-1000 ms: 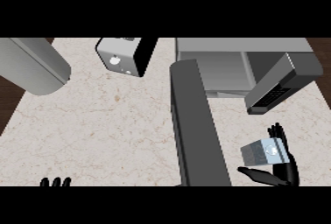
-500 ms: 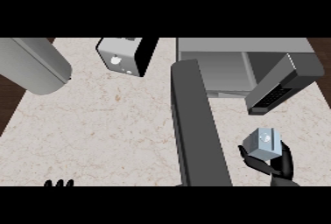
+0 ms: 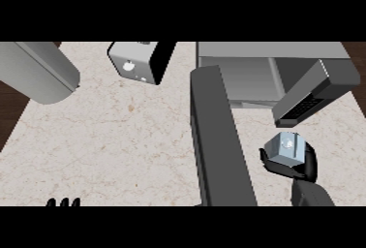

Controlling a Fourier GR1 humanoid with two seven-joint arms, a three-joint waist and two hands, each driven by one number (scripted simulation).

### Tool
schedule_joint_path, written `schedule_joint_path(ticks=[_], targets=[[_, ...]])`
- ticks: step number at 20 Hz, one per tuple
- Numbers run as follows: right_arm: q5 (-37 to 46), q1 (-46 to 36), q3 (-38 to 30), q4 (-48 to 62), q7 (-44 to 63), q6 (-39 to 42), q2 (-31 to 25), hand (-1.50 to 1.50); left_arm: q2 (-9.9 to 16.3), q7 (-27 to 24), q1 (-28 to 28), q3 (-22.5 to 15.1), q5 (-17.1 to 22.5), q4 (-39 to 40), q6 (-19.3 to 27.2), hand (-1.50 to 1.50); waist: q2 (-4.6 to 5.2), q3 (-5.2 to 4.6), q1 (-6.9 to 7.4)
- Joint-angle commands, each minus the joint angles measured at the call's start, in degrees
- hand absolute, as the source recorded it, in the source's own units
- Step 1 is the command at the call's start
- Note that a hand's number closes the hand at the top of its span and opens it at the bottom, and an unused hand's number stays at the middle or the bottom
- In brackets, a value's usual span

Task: Pick up the milk, place it into the microwave and close the microwave

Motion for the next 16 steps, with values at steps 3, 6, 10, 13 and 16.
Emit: schedule_joint_path(ticks=[3,6,10,13,16], targets=[[0.9,-11.1,-0.3,9.8,-4.1,1.0,-0.9,1.5,0.5,0.5,-0.3,-1.2,-0.1,-0.8,-0.3,-1.5,0.5,0.14,1.34],[1.1,-12.2,-0.8,13.6,-5.9,1.6,-1.4,1.5,2.5,-1.0,-0.1,2.0,3.6,0.6,-3.4,-1.5,0.4,0.08,0.94],[1.2,-9.0,0.5,9.5,-5.2,1.3,-1.3,1.5,2.4,-3.4,4.3,0.4,3.3,-1.2,-2.5,-1.5,-0.11,-0.04,-0.03],[0.9,-9.5,1.1,8.2,-5.2,0.7,0.5,1.5,2.6,-5.5,4.5,-1.2,1.1,0.4,-2.3,-1.5,-0.11,-0.04,-0.05],[0.4,-5.0,3.8,-3.8,2.3,2.6,0.2,1.5,1.9,-4.5,2.0,-0.3,1.7,2.9,-2.2,-1.5,-0.53,-0.15,-1.3]])
